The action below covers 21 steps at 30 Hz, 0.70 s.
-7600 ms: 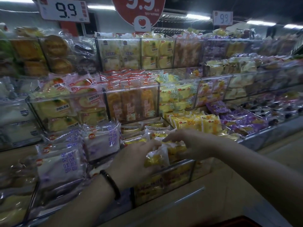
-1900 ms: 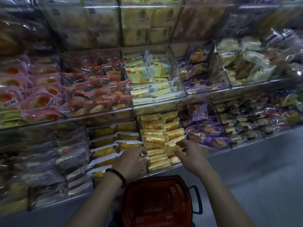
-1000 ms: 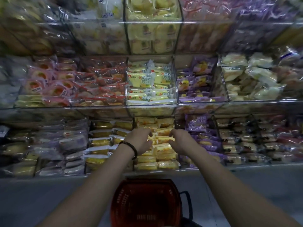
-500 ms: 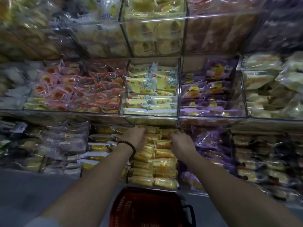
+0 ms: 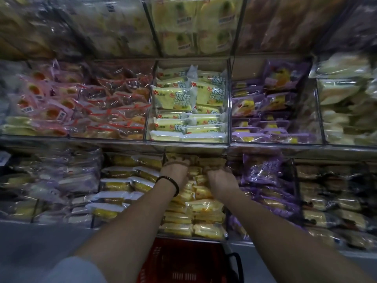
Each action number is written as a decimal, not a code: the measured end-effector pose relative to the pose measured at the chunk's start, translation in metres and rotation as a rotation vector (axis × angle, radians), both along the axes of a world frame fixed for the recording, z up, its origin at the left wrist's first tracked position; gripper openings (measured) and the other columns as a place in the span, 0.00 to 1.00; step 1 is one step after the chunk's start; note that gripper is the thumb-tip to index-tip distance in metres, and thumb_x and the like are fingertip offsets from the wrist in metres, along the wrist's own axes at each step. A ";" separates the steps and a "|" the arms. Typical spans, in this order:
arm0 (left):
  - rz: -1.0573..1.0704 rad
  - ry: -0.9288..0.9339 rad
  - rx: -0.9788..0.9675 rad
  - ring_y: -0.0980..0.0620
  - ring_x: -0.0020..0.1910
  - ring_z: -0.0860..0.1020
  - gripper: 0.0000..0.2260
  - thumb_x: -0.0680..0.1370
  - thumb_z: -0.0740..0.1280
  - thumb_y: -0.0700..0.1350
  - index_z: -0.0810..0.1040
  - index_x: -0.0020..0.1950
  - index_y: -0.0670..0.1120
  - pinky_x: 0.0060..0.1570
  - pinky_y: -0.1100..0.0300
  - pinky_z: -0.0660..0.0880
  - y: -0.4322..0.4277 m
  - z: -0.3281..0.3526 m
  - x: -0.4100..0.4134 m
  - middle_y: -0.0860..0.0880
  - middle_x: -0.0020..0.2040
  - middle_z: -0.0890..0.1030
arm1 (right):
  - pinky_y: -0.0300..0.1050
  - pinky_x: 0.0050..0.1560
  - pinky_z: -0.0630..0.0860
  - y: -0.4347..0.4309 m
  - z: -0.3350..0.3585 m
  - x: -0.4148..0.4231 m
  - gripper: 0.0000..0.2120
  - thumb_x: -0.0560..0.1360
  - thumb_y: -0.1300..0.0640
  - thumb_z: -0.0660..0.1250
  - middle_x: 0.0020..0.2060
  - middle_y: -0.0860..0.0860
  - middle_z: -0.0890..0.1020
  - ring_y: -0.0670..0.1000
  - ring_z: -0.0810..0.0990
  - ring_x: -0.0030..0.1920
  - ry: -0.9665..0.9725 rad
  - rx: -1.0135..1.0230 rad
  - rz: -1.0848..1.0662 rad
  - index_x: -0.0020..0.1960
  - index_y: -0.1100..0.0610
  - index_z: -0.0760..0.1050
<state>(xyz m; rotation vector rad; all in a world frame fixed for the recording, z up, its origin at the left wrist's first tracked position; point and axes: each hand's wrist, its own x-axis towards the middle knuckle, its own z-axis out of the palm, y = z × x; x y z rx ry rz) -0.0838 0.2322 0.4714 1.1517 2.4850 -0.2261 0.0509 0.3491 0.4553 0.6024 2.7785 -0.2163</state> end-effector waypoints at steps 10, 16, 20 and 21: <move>-0.121 0.190 -0.111 0.38 0.64 0.77 0.15 0.83 0.63 0.43 0.76 0.70 0.52 0.63 0.44 0.73 -0.002 0.003 -0.005 0.42 0.65 0.79 | 0.52 0.63 0.73 0.008 0.003 -0.001 0.10 0.76 0.54 0.70 0.51 0.49 0.84 0.58 0.79 0.58 0.085 0.084 0.025 0.57 0.46 0.81; -0.158 0.245 -0.099 0.39 0.61 0.79 0.17 0.83 0.60 0.36 0.75 0.69 0.47 0.54 0.46 0.78 -0.005 0.009 -0.006 0.40 0.63 0.78 | 0.55 0.62 0.72 0.001 0.015 -0.010 0.15 0.74 0.59 0.71 0.53 0.52 0.84 0.60 0.78 0.59 0.122 0.150 -0.008 0.59 0.48 0.81; -0.110 0.180 -0.053 0.40 0.57 0.82 0.18 0.82 0.61 0.35 0.74 0.70 0.49 0.49 0.47 0.82 -0.009 0.006 -0.005 0.42 0.62 0.77 | 0.54 0.62 0.72 -0.004 0.010 -0.010 0.17 0.76 0.60 0.67 0.57 0.54 0.82 0.62 0.74 0.63 0.067 0.138 -0.057 0.62 0.48 0.80; -0.100 0.171 -0.047 0.40 0.57 0.82 0.18 0.82 0.62 0.36 0.74 0.70 0.50 0.49 0.47 0.82 -0.010 0.006 -0.005 0.42 0.62 0.77 | 0.54 0.61 0.73 -0.004 0.008 -0.010 0.17 0.75 0.60 0.67 0.57 0.54 0.82 0.62 0.74 0.64 0.070 0.130 -0.066 0.62 0.48 0.80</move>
